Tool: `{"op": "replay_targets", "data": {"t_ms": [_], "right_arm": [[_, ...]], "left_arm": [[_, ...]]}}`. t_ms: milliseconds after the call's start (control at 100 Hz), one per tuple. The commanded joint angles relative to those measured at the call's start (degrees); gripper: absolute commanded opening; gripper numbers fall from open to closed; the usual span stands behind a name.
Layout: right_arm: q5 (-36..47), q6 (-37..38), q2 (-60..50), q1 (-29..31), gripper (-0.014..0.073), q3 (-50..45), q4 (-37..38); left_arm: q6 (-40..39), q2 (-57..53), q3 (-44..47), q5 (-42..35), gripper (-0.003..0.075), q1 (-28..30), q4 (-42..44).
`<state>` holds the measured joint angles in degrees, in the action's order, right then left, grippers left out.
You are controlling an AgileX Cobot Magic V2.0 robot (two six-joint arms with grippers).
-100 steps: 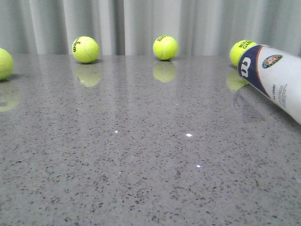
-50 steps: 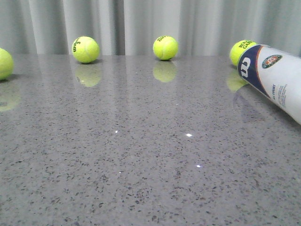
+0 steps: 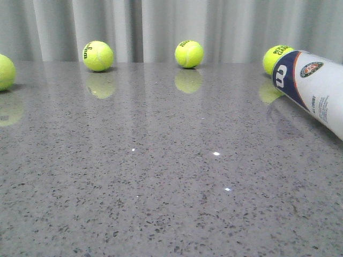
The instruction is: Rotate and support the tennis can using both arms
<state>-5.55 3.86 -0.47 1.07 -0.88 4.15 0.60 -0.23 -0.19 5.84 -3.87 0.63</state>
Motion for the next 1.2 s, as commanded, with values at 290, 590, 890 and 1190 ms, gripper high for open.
{"op": "replay_targets", "data": {"t_ms": [290, 590, 890, 1190], "right_arm": [[-12.5, -0.5, 11.1, 0.3, -0.0056, 17.3, 0.1], [-20.3, -0.5, 26.9, 0.1, 0.0015, 29.1, -3.4], [-28.1, -0.8, 39.4, -0.9, 0.0655, 39.7, -4.7], [-41.4, -0.8, 52.5, -4.3, 0.0634, 54.0, -11.3]], "left_arm": [[-0.6, -2.3, 2.8, -4.1, -0.0021, 0.2, -0.1], [-0.6, -2.3, 2.8, -4.1, -0.0021, 0.2, -0.1], [-0.6, -2.3, 2.8, -4.1, -0.0021, 0.2, -0.1], [-0.6, -2.3, 2.8, -4.1, -0.0021, 0.2, -0.1]]}}
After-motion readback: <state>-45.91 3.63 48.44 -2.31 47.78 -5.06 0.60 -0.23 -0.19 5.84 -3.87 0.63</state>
